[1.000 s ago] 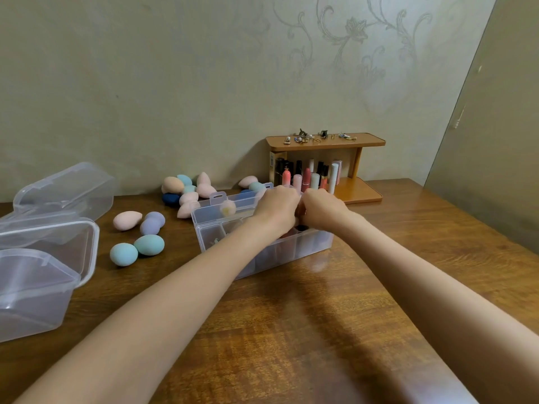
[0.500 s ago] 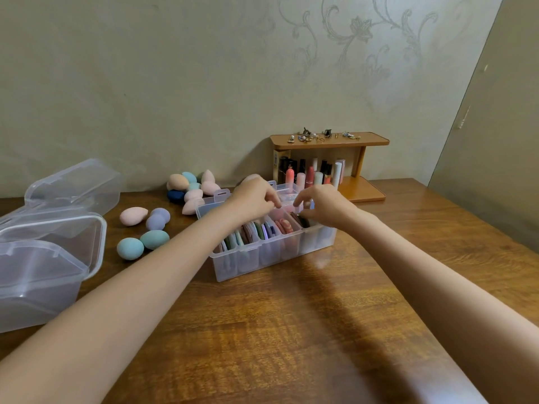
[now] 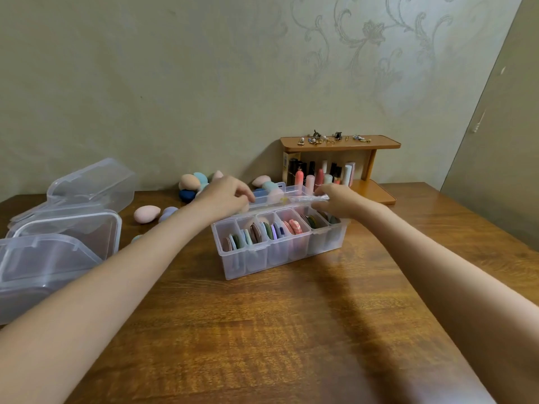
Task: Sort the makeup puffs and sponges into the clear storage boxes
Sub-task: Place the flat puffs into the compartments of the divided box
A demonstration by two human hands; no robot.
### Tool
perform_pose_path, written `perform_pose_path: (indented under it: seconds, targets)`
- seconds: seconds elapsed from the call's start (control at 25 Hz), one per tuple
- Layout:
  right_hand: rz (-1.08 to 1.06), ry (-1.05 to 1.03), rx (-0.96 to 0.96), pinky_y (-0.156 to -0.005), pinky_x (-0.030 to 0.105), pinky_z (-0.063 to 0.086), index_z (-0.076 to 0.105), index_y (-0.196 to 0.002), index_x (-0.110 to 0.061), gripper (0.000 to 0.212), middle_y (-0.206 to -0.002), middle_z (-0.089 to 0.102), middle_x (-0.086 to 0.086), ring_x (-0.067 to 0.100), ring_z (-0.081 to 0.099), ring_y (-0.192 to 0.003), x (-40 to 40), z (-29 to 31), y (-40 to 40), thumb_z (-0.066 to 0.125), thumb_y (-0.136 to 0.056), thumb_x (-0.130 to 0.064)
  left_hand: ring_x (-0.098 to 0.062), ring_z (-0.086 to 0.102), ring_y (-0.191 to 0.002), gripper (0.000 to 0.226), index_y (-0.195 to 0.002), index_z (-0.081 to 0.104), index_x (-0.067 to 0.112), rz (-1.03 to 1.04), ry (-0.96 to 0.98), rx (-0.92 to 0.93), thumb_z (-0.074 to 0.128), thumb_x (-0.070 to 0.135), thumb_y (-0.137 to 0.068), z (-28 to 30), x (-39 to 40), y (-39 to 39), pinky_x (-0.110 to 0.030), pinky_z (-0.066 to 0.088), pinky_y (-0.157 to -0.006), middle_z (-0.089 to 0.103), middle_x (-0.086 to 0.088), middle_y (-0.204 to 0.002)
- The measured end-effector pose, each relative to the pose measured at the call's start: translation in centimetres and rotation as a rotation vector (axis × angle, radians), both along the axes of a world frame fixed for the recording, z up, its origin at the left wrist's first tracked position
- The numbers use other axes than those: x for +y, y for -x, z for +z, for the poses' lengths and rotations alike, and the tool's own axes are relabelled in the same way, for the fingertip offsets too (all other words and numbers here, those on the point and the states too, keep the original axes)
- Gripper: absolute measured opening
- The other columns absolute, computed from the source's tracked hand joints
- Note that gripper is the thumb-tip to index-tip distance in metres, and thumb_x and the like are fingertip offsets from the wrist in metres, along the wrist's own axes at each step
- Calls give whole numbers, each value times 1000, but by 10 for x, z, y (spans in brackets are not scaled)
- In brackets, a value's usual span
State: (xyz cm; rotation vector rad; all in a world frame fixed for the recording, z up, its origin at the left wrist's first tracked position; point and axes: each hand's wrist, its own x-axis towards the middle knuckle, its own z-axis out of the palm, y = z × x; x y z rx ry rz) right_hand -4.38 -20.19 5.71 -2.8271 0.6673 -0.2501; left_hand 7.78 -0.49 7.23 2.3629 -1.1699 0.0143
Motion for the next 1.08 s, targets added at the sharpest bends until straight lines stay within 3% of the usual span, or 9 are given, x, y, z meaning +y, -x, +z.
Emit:
perform_pose_path:
  seconds: [0.24, 0.36, 0.48, 0.6, 0.76, 0.84, 0.92, 0.96, 1.08]
  targets:
    - [-9, -72, 75, -89, 29, 46, 60, -116, -1, 38, -118, 63, 14, 21, 59, -99, 18, 6, 2, 57, -91, -29, -20, 56, -110, 26, -116, 64, 16, 204, 14, 101, 54, 18, -92, -31, 34, -13, -26, 40, -80, 61, -8, -123]
    - [-107, -220, 2, -91, 33, 49, 54, -120, 2, 41, -115, 63, 16, 24, 60, -98, 16, 7, -2, 54, -92, -28, -27, 52, -116, 36, -124, 57, 15, 340, 133, 117, 60, 21, -88, -39, 41, -19, -35, 45, -91, 51, -14, -130]
    - [-199, -465, -80, -84, 31, 49, 56, -120, -1, 33, -118, 59, 15, 21, 55, -94, 20, -3, -3, 52, -94, -20, -25, 53, -112, 48, -131, 45, 15, 447, 229, 389, 62, 17, -87, -40, 51, -25, -34, 47, -89, 46, -14, -134]
    - [-249, -645, -260, -84, 30, 47, 53, -124, 0, 35, -122, 56, 16, 21, 53, -98, 18, -10, -5, 55, -92, -13, -21, 55, -107, 61, -138, 36, 14, 411, 418, 695, 61, 0, -84, -41, 55, -25, -32, 49, -86, 49, -14, -134]
    - [-230, -786, -463, -93, 36, 48, 44, -131, -3, 45, -129, 52, 15, 25, 53, -112, 17, 1, -8, 54, -93, -25, -26, 53, -119, 68, -140, 31, 16, 336, 758, 697, 65, 4, -83, -28, 55, -28, -37, 47, -97, 52, -14, -133]
    - [-111, -732, -605, -94, 34, 45, 47, -130, -4, 46, -129, 54, 13, 22, 53, -111, 26, 16, -6, 48, -95, -34, -25, 55, -116, 44, -129, 44, 18, 237, 854, 635, 61, 20, -89, -13, 55, -23, -42, 44, -103, 57, -11, -125]
    - [2, -615, -683, -90, 32, 45, 63, -112, -3, 45, -115, 64, 14, 20, 57, -100, 37, 33, -2, 42, -96, -39, -21, 61, -100, 17, -100, 61, 17, 76, 789, 575, 50, 28, -95, 3, 57, -10, -37, 47, -96, 65, -6, -102]
    - [58, -524, -617, -85, 31, 47, 69, -95, -4, 46, -100, 69, 12, 22, 60, -90, 42, 41, 0, 42, -96, -41, -18, 61, -93, 23, -89, 65, 17, -15, 692, 534, 47, 29, -96, 9, 59, -3, -34, 47, -92, 67, -5, -94]
    - [162, -230, -62, -66, 20, 49, 66, -76, -12, 33, -77, 67, 2, 16, 60, -73, 58, 49, 10, 51, -93, -35, -11, 55, -85, 23, -78, 70, 20, -141, 279, 324, 56, 31, -91, 2, 67, 15, -28, 40, -81, 66, -10, -89]
